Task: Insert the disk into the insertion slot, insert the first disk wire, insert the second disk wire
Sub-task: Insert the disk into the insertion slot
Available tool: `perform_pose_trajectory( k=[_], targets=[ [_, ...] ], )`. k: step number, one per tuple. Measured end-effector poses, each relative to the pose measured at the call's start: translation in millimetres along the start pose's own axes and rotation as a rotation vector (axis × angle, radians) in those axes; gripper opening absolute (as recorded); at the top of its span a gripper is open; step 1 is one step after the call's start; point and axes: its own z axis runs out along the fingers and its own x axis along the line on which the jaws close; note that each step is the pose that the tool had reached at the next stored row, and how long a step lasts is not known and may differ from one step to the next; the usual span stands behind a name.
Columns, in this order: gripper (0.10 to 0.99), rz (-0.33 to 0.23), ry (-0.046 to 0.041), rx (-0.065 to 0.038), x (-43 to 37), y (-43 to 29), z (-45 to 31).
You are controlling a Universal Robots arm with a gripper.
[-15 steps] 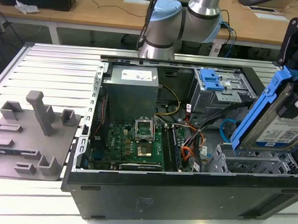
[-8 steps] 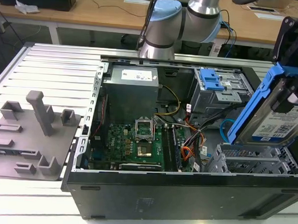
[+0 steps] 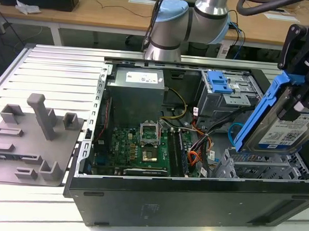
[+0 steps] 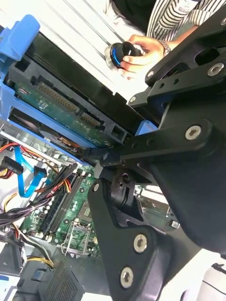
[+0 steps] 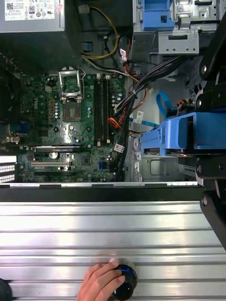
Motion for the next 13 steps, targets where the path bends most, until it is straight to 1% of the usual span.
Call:
perform_pose_trajectory(
  k=[1,3,7,8,9,13],
  targets=[
    [0.365,0.0,0.0,0.0,0.0,0.0,1.1],
    [0.365,0.0,0.0,0.0,0.0,-0.3,5.6],
    [0.365,0.0,0.0001,0.0,-0.1,-3.0,9.5],
    [0.365,0.0,0.0002,0.0,-0.1,-3.8,11.7],
    [0.365,0.006,-0.0002,0.0,-0.1,-4.0,16.2],
    [0.365,0.006,-0.0002,0.0,-0.4,-4.2,21.6]
  ],
)
